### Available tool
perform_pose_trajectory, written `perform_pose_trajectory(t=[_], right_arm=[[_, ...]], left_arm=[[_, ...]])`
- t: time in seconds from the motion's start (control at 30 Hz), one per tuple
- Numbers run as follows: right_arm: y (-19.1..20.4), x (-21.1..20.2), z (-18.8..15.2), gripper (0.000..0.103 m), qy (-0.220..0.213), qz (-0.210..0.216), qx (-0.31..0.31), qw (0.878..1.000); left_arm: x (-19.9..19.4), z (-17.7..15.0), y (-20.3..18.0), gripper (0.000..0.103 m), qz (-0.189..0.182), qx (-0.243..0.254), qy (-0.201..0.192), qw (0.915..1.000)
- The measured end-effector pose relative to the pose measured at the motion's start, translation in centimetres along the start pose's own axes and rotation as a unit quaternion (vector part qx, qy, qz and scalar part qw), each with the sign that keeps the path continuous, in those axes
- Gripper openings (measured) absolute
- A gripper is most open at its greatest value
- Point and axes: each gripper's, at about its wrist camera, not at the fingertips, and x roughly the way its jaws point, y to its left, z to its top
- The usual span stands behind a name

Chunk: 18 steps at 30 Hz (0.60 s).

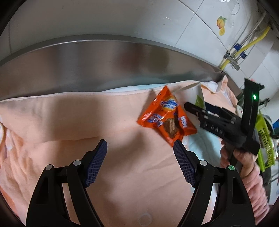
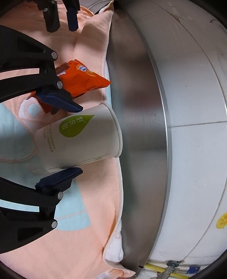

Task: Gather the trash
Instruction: 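Grasp the white paper cup with the right tool while the left grasps the orange packet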

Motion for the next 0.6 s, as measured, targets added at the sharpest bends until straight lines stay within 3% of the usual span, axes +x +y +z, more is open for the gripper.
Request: perform_pose_trajectory(t=[0.27,0.6], right_arm=[[-1.6,-4.5,-2.4,0.062,-0.014,-0.021,0.008,1.0],[-4.3,-10.0,-6.4,0.063,-0.025,-0.036,0.028,0.999]], left_arm=[[1.8,1.0,-1.9,0.08,-0.02,-0.042,0.008,0.9989],[4.8,2.0,-3.3,0.082,-0.013,-0.112,0.015,0.9935]])
